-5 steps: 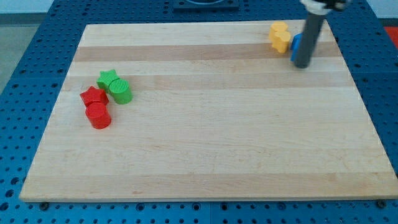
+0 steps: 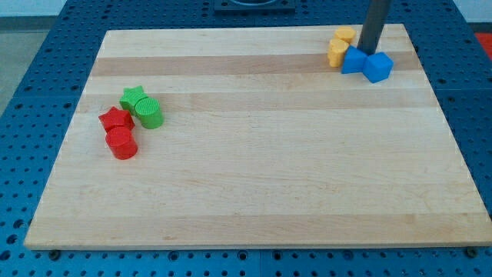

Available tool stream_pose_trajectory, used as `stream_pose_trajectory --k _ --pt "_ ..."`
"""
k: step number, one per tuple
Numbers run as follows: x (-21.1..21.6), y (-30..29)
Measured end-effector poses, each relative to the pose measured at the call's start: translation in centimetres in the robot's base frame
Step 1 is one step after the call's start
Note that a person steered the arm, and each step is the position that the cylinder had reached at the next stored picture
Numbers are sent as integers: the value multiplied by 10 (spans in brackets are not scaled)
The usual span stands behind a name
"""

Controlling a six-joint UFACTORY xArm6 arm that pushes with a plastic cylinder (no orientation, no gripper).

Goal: Move the blue blocks bottom of the yellow blocks

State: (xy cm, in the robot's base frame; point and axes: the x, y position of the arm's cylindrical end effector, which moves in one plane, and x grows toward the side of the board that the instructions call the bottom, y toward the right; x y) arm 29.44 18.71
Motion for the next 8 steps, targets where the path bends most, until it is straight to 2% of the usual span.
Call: stream_pose_trajectory --k 1,3,5,7,8 --pt "23 -3" --pt "1 21" --pt "16 92" --pt "60 15" --pt "70 25"
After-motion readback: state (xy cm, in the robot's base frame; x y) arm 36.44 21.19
